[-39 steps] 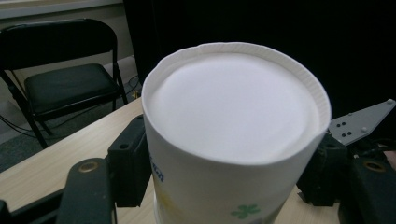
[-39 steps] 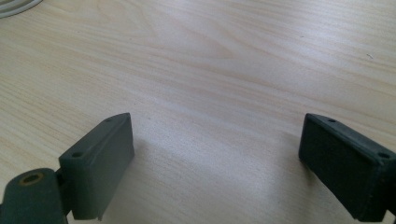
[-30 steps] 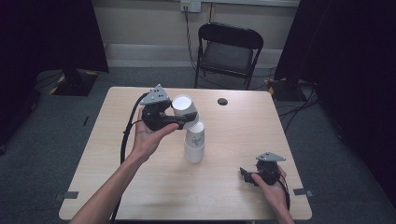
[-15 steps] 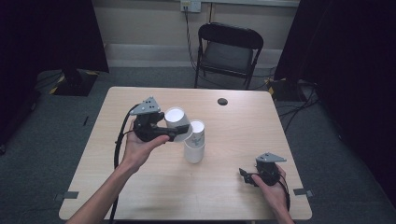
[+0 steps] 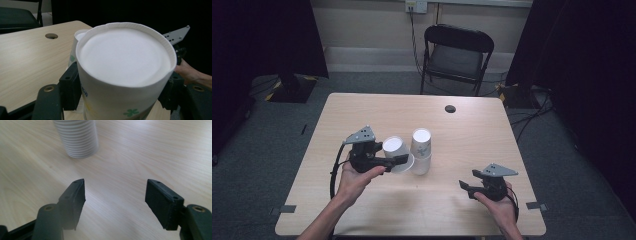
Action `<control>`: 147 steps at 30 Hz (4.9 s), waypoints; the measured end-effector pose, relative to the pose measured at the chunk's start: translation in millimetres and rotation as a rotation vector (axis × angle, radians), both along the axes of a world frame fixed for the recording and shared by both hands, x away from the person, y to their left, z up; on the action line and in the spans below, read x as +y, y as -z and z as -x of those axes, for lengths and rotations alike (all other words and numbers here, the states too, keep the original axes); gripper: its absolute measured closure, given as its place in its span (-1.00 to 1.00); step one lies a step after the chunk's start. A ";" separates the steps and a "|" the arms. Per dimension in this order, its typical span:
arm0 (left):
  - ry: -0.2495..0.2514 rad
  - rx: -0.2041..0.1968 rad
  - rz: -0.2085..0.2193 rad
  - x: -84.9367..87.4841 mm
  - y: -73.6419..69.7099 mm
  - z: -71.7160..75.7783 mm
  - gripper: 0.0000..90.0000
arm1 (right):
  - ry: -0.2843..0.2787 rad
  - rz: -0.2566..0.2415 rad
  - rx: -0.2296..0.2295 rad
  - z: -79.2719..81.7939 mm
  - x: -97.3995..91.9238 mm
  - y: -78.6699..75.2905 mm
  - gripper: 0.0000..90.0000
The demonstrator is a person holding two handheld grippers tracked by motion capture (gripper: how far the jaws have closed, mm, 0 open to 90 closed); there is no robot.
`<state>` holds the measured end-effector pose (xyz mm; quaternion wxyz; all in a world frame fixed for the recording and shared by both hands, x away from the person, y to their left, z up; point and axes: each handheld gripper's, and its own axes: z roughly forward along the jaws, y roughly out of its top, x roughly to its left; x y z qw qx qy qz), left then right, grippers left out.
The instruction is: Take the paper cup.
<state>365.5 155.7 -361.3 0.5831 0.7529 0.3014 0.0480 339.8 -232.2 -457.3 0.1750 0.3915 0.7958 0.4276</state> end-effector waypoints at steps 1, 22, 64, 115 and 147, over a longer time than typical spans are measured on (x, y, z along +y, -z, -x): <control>-0.002 0.015 0.022 1.0 3.1 2.7 -0.26 | -0.023 -0.011 -0.010 3.1 6.7 -4.7 -0.23; -0.010 0.164 0.169 13.0 20.7 6.8 -0.25 | -0.315 -0.081 -0.216 17.5 103.0 -61.9 0.03; 0.143 0.351 0.336 -6.9 34.0 6.4 -0.26 | -0.334 -0.140 -0.420 16.7 125.6 -56.7 0.77; 0.119 0.132 0.207 10.8 17.6 16.1 -0.52 | -0.291 -0.174 -0.365 10.9 104.7 -66.5 0.91; 0.164 -0.097 -0.029 12.3 -1.4 31.2 -0.30 | -0.414 -0.022 0.025 -9.9 118.7 -56.8 0.93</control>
